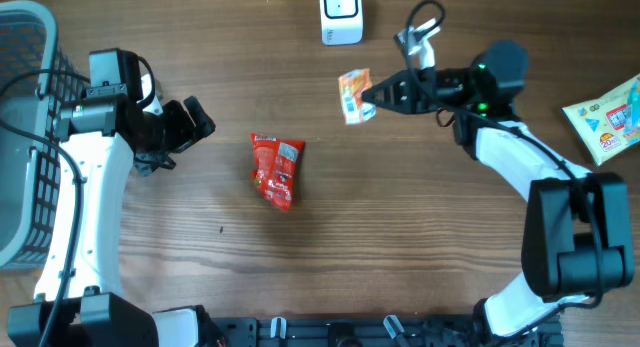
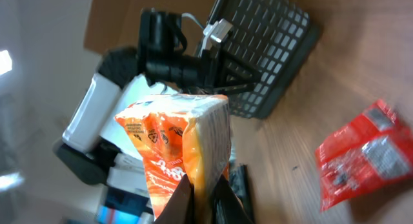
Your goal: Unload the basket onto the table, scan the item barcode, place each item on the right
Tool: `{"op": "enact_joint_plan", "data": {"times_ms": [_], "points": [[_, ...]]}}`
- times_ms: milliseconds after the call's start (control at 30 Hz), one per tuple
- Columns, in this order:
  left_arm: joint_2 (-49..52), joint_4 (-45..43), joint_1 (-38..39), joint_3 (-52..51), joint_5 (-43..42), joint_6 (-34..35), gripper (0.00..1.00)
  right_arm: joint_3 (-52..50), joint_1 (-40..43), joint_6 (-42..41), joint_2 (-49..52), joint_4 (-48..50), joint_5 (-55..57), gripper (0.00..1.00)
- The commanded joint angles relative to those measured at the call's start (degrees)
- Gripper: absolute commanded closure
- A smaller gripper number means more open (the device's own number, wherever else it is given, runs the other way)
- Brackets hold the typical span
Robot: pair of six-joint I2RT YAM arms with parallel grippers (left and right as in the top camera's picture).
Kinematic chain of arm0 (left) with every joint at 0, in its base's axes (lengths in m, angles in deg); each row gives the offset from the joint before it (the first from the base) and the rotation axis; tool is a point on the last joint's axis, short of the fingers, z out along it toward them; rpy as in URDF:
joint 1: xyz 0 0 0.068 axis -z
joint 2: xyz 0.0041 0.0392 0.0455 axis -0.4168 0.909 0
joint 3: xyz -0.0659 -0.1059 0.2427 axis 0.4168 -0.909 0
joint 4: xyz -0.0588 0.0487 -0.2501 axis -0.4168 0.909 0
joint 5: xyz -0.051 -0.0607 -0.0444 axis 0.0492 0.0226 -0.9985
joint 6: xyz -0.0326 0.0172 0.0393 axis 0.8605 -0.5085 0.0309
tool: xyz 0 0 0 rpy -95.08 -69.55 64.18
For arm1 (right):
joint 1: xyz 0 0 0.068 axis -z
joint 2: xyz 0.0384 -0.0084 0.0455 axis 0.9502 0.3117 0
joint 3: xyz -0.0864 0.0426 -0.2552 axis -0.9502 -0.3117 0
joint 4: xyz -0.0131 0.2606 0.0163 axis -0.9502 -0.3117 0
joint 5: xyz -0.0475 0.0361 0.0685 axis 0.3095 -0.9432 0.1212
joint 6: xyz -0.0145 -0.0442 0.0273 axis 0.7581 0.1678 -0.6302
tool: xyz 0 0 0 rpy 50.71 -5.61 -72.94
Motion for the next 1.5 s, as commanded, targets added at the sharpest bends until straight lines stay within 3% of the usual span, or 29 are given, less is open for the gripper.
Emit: {"op": "enact_joint_plan", "data": {"times_ms": [0,300,567,700,800,900,1033,1167,1233,1300,1467], "points": [[0.0,0.0,-0.3,0.6,0.3,0.5,0.0,0.2,2.8,-16.6,0.4,-1.8,0.9,0.96],[0.0,0.0,-0.3,0.6,0.3,0.5,0.0,0.2,4.4,-18.9,0.4,-4.1,3.3,0.96],[0.0,0.0,-0.3,0.6,0.3,0.5,0.0,0.2,4.0,-15.4,0.4,-4.1,5.8,0.96],[0.0,0.0,-0.3,0.6,0.3,0.5,0.0,0.2,-0.7,1.2,0.4,-9.4,16.9,0.95],[0.0,0.0,-0.3,0.6,0.3,0.5,0.0,0.9,-4.8,25.3,0.4,-35.6,38.1,0.95],[0.0,0.0,-0.3,0.6,0.3,0.5,0.0,5.4,-7.1,44.1,0.4,-59.3,60.8,0.96],[0.0,0.0,-0.3,0.6,0.3,0.5,0.0,17.5,-8.1,56.1,0.4,-75.1,84.7,0.96],[0.0,0.0,-0.3,0.6,0.3,0.5,0.0,21.0,-12.2,64.8,0.7,-65.8,102.5,0.96],[0.0,0.0,-0.3,0.6,0.3,0.5,0.0,21.2,-16.2,74.6,2.7,-52.0,109.3,0.95],[0.0,0.0,-0.3,0.6,0.3,0.5,0.0,22.6,-18.3,78.8,6.2,-45.0,113.0,0.95],[0.0,0.0,-0.3,0.6,0.3,0.5,0.0,47.6,-19.7,80.0,24.0,-54.0,112.2,0.95]]}}
